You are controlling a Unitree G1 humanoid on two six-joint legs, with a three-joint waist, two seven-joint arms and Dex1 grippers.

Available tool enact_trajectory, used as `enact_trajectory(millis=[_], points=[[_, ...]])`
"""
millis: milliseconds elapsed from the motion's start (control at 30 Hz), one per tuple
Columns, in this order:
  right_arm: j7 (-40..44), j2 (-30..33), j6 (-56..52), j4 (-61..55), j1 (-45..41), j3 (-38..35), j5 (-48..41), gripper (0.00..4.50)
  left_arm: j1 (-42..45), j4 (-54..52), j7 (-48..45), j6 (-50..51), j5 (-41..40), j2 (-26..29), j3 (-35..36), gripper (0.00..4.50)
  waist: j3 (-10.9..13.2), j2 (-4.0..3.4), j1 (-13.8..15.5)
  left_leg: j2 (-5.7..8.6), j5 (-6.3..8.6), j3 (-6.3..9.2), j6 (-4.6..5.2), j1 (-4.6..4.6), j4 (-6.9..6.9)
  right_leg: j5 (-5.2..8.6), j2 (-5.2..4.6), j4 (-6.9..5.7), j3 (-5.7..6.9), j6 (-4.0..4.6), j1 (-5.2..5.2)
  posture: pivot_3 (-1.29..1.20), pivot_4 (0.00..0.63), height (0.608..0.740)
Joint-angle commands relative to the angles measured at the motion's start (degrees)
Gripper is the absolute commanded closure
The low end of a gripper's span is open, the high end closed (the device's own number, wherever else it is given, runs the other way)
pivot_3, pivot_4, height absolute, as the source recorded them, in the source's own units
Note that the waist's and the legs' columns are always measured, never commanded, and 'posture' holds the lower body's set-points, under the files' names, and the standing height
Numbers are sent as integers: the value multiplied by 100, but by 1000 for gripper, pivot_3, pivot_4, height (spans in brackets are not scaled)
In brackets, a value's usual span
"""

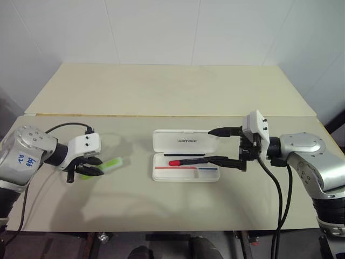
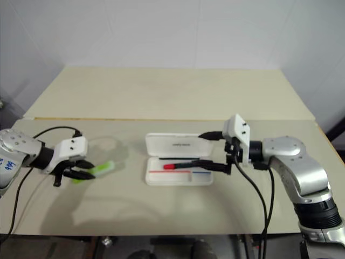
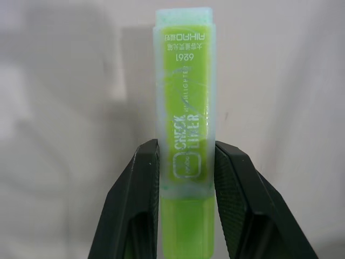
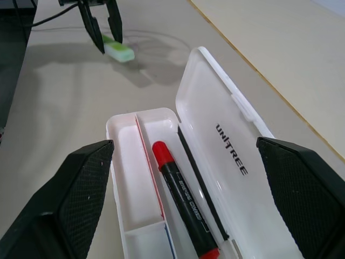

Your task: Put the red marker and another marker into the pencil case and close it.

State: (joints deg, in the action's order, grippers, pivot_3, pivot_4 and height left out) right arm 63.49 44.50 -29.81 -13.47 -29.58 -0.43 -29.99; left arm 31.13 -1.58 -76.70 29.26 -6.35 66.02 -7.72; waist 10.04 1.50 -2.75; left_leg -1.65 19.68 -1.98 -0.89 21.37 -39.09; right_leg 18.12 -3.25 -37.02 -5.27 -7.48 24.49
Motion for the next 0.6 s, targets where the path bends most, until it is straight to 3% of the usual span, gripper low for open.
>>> enact_trajectory(millis=[33, 600], points=[[56, 121, 152, -31, -49, -159, 39, 0, 332, -156, -107, -118, -31, -83, -21, 3438, 0, 0, 1, 1, 0, -1, 0, 0, 0, 0, 1, 0, -1, 0, 0, 0, 150, 740], [-243, 496, 69, -517, 897, -766, -20, 0, 1797, -275, -315, 471, 323, -1391, -1364, 3438, 1, 1, 116, 3, -1, -4, -2, -1, -12, -3, 18, -1, -10, -5, 0, 0, 150, 740]])
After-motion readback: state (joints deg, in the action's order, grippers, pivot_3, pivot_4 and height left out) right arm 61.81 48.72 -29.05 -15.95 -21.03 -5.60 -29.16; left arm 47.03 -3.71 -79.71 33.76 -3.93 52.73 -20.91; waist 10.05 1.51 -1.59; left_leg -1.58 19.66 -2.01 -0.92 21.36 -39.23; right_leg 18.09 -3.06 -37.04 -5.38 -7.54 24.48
